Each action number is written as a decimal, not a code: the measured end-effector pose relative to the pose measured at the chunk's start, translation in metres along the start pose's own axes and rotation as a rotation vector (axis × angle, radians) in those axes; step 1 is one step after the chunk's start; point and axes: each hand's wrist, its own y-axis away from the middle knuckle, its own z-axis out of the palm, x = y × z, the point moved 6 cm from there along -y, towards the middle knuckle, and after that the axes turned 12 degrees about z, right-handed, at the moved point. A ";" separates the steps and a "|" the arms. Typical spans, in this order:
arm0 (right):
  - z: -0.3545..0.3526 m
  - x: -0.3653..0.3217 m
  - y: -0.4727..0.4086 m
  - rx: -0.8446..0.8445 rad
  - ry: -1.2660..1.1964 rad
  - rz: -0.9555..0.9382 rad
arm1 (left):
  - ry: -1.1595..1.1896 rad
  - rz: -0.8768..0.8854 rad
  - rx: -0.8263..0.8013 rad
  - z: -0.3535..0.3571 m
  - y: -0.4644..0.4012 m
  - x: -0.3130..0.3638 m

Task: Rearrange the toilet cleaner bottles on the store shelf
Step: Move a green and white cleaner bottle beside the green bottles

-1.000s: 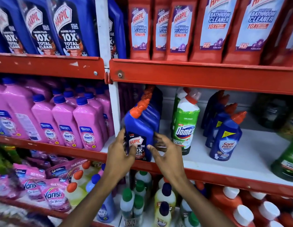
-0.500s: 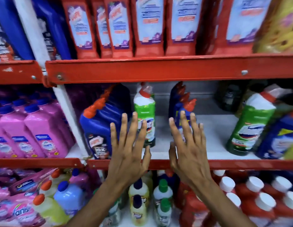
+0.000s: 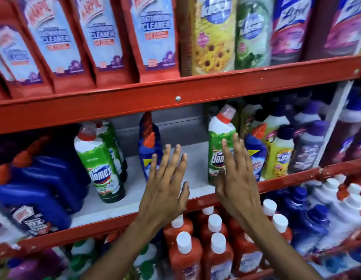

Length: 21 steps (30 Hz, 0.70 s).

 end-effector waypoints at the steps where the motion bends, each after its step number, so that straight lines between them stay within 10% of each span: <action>1: -0.002 0.007 -0.004 -0.010 -0.061 0.033 | 0.079 -0.018 -0.008 0.007 -0.009 0.004; 10: 0.001 0.033 -0.045 -0.199 -0.309 0.181 | 0.807 -0.495 -0.033 0.074 -0.077 0.014; 21: -0.007 0.012 -0.029 -0.118 -0.448 0.113 | 0.908 -0.627 0.240 0.061 -0.044 0.007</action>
